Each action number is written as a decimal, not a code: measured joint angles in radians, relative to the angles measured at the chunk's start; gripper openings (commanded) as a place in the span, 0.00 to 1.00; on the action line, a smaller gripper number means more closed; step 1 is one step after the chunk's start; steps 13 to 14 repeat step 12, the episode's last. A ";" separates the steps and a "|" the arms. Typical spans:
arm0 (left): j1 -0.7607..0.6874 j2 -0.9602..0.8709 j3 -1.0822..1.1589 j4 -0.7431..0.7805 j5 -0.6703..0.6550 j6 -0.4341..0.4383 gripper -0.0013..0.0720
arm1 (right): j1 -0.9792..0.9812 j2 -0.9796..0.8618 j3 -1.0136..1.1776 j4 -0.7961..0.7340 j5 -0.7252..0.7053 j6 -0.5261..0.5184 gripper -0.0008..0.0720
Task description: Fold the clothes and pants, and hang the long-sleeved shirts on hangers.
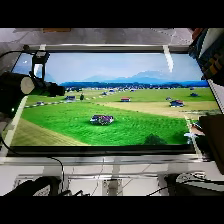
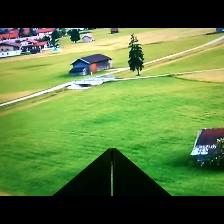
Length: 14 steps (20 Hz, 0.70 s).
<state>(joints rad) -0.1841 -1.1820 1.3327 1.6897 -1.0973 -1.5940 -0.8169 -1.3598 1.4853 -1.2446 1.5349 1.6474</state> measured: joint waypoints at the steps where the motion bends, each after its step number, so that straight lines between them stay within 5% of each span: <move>1: 0.000 0.000 0.000 0.000 0.000 0.000 0.03 | 0.086 0.008 0.000 0.009 -0.010 -0.023 0.03; 8: 0.000 0.000 0.000 0.000 0.000 0.000 0.03 | 0.701 0.039 0.000 0.024 -0.048 -0.307 0.03; 14: 0.000 0.000 0.000 0.000 0.000 0.000 0.03 | 0.923 0.042 0.000 -0.067 -0.057 -0.351 0.03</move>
